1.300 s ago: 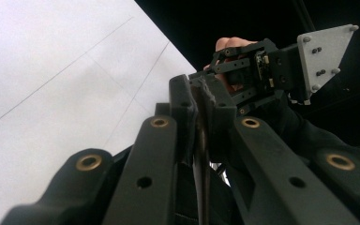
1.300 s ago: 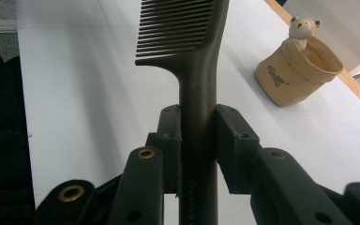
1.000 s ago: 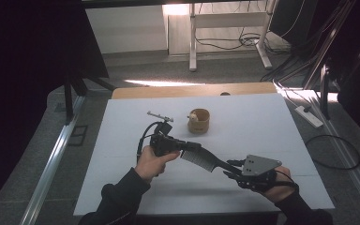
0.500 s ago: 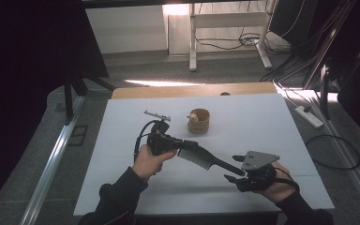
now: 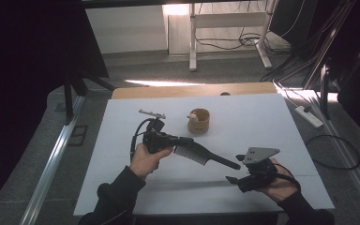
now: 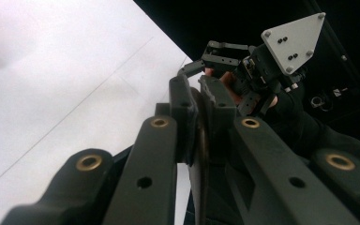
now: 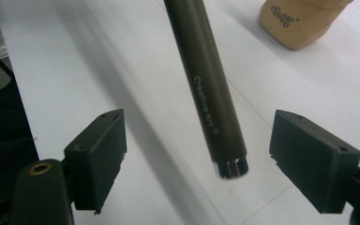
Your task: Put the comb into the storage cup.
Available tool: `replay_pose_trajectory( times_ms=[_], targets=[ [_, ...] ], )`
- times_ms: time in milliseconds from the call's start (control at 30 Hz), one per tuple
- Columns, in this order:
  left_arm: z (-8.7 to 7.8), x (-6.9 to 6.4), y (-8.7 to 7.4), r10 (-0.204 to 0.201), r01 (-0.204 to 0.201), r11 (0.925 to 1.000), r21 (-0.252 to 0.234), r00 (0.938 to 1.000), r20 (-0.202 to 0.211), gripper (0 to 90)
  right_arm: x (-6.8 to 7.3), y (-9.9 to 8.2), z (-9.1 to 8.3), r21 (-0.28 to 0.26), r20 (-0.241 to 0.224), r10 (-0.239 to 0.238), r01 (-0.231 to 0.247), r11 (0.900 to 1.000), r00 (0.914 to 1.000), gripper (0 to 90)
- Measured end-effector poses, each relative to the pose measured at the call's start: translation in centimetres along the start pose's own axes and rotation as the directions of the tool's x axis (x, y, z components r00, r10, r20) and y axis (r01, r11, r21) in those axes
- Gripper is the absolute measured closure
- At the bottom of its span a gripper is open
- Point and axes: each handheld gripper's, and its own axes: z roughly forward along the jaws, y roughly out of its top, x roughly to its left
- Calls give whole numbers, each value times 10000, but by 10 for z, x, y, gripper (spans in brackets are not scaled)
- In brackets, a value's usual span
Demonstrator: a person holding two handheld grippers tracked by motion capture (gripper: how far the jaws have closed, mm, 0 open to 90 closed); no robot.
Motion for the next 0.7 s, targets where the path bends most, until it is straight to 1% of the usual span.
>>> replay_pose_trajectory(
  times_ms=[33, 100, 200, 300, 433, 500, 567, 700],
  targets=[
    [-1, 0, 0, -11, 11, 10000, -28, 10000, -38, 834, 0, 0, 0, 62, 6, -57, 57, 10000, 10000, 178],
    [-3, 0, 0, 10, -11, 10000, -96, 10000, -97, 834, -1, -1, 1, 134, -41, -23, 23, 9999, 10000, 162],
    [-5, -1, 1, 55, -58, 9999, -130, 9997, -244, 835, -1, -1, 1, 157, -73, -9, 10, 9999, 10000, 141],
    [-8, 0, 1, 75, -80, 9998, -161, 9995, -306, 835, -2, -2, 1, 115, -87, -13, 14, 9999, 10000, 127],
    [-11, 0, 1, 75, -84, 9998, -206, 9990, -437, 835, -3, -3, 0, 148, -7, -50, 50, 9999, 10000, 113],
    [-13, 0, 1, 85, -99, 9996, -253, 9986, -530, 835, -3, -5, 0, 143, 27, 31, -32, 9999, 10000, 97],
    [-15, 1, 1, 80, -98, 9995, -317, 9983, -580, 835, -4, -6, 0, 97, 173, 33, -35, 9999, 9998, 74],
    [-19, 1, 2, 104, -133, 9991, -397, 9972, -743, 835, -6, -10, 0, 253, 364, 37, -46, 9997, 9993, 50]
  ],
)
